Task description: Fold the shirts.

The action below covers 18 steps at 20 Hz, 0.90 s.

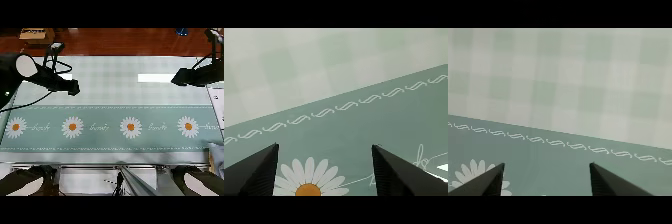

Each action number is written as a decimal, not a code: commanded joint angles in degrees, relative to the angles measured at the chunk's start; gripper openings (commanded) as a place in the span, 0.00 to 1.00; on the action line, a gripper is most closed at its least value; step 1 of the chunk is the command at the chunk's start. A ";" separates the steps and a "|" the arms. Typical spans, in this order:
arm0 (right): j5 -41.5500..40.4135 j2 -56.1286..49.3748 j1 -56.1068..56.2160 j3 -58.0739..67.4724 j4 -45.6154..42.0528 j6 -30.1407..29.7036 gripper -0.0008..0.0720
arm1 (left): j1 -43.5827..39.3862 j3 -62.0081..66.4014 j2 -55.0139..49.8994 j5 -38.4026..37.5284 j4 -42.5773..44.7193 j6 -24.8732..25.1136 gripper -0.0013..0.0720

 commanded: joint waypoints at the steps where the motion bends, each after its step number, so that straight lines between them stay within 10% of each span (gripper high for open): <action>1: 1.40 -0.59 1.33 0.00 -0.13 0.17 0.84 | -1.75 0.13 -0.04 -0.70 5.03 -3.34 1.00; 18: 1.38 -0.59 1.33 0.02 0.96 0.20 0.84 | -1.75 0.11 -0.11 -0.70 5.05 -3.34 1.00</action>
